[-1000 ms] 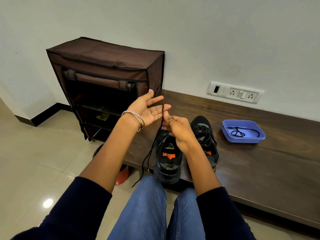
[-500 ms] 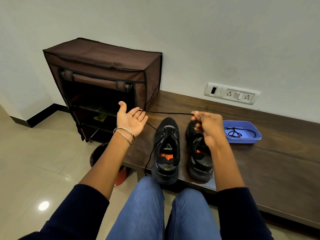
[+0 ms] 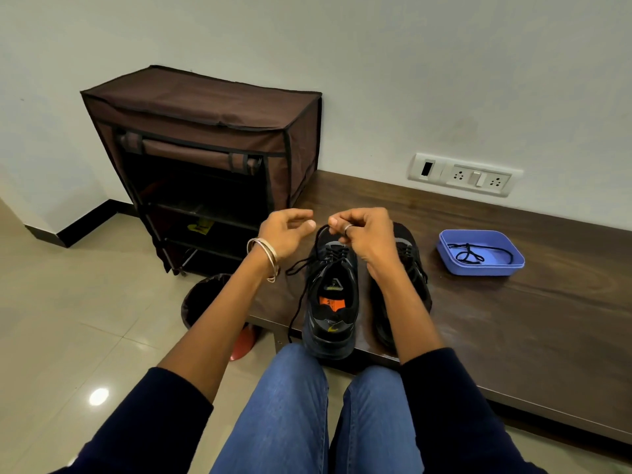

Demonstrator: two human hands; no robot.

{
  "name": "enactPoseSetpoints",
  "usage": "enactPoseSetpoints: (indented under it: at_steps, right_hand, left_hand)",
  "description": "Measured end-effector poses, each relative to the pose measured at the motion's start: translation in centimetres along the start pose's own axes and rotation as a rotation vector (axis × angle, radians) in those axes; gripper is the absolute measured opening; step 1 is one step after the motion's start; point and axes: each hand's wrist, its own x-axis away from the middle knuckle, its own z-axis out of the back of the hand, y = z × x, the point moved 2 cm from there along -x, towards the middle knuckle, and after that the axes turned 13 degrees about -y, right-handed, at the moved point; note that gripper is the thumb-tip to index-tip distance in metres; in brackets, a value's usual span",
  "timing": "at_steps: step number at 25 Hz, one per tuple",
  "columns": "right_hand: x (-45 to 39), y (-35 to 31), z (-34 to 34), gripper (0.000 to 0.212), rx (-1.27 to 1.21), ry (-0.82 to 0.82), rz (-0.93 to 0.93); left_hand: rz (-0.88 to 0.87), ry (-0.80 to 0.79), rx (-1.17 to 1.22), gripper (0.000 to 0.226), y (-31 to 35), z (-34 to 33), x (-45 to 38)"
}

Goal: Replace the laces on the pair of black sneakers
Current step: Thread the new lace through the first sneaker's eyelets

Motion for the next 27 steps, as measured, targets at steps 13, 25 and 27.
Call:
enactPoseSetpoints:
  at_steps: [13, 25, 27]
  right_hand:
    - [1.7, 6.5, -0.3, 0.041, 0.22, -0.171, -0.416]
    - [3.0, 8.0, -1.0, 0.02, 0.337, 0.012, -0.326]
    - [2.9, 8.5, -0.9, 0.023, 0.289, 0.014, -0.323]
  left_hand:
    - [0.185, 0.036, -0.352, 0.009, -0.7, -6.5, -0.4]
    - [0.135, 0.026, -0.64, 0.013, -2.0, -8.6, -0.2]
    - [0.119, 0.022, -0.614, 0.014, -2.3, -8.7, -0.2]
